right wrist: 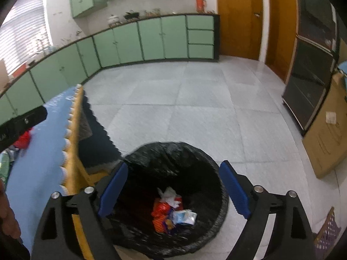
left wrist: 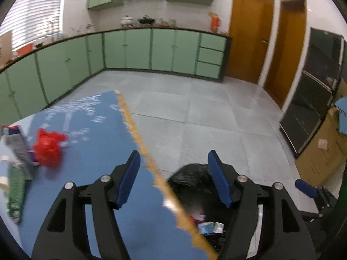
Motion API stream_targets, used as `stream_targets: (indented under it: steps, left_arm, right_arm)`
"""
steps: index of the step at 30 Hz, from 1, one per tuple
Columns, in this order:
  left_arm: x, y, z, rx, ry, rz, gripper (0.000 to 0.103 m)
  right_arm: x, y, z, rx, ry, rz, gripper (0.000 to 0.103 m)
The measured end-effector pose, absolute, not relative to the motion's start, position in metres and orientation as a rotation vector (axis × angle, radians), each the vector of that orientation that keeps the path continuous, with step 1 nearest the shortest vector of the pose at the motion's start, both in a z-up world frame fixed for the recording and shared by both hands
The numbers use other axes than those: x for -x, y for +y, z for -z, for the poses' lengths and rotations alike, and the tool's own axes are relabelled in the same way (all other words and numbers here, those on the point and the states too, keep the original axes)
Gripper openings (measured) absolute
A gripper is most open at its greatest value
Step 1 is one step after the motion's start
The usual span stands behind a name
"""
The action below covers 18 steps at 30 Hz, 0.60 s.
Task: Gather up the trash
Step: 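Return both grippers over the table toward the remaining trash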
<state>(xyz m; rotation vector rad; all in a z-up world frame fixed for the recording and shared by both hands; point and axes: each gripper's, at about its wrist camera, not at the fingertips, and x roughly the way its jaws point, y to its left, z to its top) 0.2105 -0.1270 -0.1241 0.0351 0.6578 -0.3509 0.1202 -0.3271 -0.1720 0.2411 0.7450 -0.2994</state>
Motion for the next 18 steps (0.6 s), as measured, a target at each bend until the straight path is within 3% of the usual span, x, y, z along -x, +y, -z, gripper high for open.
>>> stream_targets:
  steps: [9,18]
  left_arm:
    - [-0.187,-0.029,0.102,-0.026,0.594,0.143,0.069]
    - [-0.163,0.082,0.112,-0.034,0.597,-0.125,0.070]
  right_arm:
    - [-0.142,-0.245,0.139,-0.197,0.662,0.140,0.092]
    - [-0.163,-0.151,0.132,-0.151,0.640,-0.038,0.093]
